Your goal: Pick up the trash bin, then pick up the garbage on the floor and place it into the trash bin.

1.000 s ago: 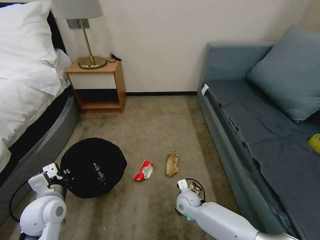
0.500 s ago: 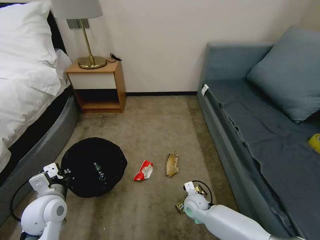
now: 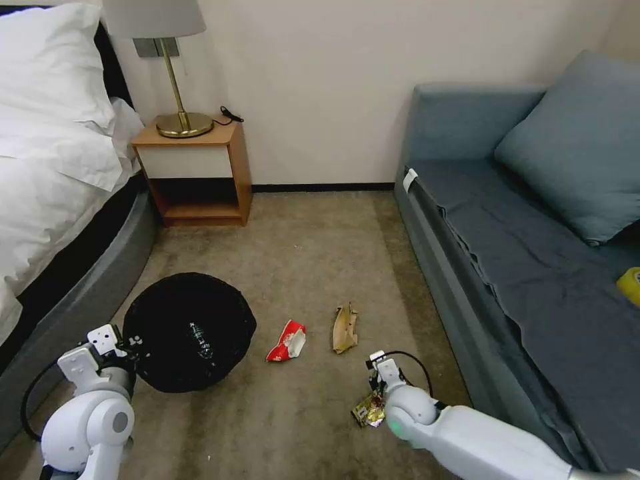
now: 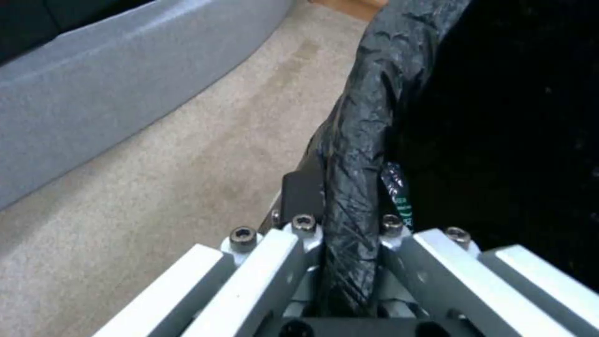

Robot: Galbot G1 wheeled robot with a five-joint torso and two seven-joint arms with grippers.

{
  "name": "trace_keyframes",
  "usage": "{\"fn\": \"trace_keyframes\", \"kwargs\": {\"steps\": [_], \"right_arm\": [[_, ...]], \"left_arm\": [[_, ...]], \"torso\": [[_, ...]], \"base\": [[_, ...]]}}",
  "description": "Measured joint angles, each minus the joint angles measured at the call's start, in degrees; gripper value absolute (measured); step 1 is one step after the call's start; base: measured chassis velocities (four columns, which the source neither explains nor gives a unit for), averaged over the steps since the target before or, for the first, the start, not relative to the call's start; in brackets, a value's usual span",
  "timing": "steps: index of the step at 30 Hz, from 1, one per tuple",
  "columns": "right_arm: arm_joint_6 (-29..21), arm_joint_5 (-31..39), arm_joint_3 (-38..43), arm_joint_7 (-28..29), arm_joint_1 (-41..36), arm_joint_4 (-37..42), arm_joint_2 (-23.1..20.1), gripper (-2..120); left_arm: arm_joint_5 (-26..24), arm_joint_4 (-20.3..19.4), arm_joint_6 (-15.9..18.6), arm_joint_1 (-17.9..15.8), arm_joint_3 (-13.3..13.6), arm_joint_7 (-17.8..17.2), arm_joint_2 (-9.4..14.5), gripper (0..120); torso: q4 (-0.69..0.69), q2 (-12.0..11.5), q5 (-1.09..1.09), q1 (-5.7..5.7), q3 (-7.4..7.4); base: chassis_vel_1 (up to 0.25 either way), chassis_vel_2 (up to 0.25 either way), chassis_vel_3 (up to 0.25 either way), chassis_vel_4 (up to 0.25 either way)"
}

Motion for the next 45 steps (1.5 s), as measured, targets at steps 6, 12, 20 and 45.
{"fn": "trace_keyframes", "kwargs": {"steps": [6, 12, 20, 45], "right_arm": [[11.03, -11.4, -9.16, -14.05, 5.89, -4.98, -3.2, 27], [21.61, -21.99, -12.02, -23.01, 9.26, -12.65, -3.72, 44], [33.8, -32.86, -12.3, -38.56, 14.48, -22.16, -4.32, 76], [42.35, -38.39, -10.74, -51.59, 15.42, -29.61, -2.06, 100]], "left_arm": [[0.03, -0.2, -0.77, 0.26, -0.05, 0.54, 0.16, 2], [0.26, -0.11, -1.19, 0.34, -0.02, 0.72, 0.14, 2], [1.57, 0.56, -1.95, 0.15, 0.85, 0.97, -0.53, 2], [2.25, 1.29, -2.54, -0.16, 1.39, 1.01, -0.83, 2]], "torso": [[0.0, 0.0, 0.0, 0.0, 0.0], [0.0, 0.0, 0.0, 0.0, 0.0], [0.01, 0.0, -0.01, 0.0, 0.0], [0.02, 0.0, -0.01, 0.0, 0.0]], "base": [[0.0, 0.0, 0.0, 0.0], [0.0, 0.0, 0.0, 0.0], [0.0, 0.0, 0.0, 0.0], [0.0, 0.0, 0.0, 0.0]]}}
